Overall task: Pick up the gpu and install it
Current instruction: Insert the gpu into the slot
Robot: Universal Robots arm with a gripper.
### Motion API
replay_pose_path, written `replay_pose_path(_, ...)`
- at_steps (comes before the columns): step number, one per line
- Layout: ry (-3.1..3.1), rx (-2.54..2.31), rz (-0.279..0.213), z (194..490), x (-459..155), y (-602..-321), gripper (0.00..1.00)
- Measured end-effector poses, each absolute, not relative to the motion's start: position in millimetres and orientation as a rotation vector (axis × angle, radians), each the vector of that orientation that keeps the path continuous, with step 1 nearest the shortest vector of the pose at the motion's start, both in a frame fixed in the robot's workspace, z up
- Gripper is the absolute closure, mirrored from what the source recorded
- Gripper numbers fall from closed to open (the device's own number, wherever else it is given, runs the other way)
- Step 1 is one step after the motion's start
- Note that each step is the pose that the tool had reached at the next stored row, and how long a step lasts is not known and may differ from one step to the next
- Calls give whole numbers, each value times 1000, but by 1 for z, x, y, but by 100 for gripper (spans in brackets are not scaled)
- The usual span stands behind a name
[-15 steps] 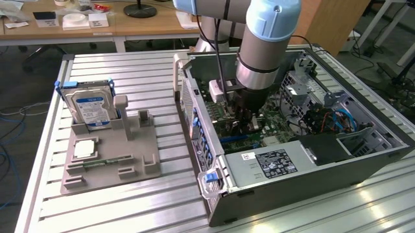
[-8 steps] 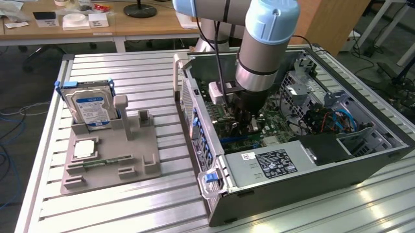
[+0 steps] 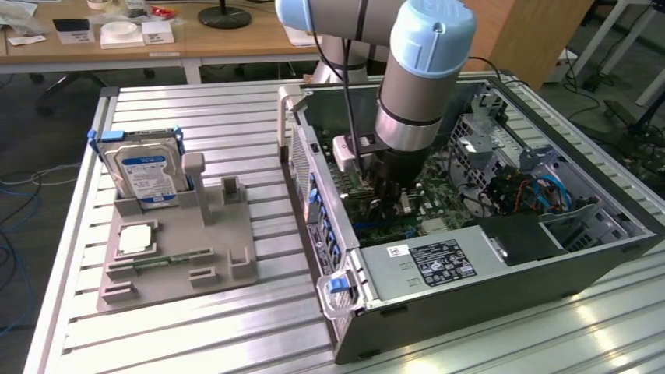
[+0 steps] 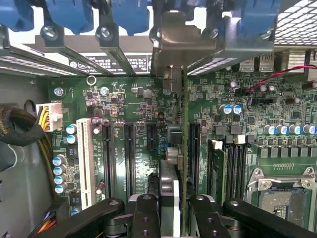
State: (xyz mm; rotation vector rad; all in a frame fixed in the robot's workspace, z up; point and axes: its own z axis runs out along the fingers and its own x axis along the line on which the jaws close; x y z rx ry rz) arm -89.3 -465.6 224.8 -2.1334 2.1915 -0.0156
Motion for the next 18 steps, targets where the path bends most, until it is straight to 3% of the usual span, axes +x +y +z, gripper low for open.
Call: replay_pose_path(18, 2191, -2133, -15, 223, -92, -465, 72)
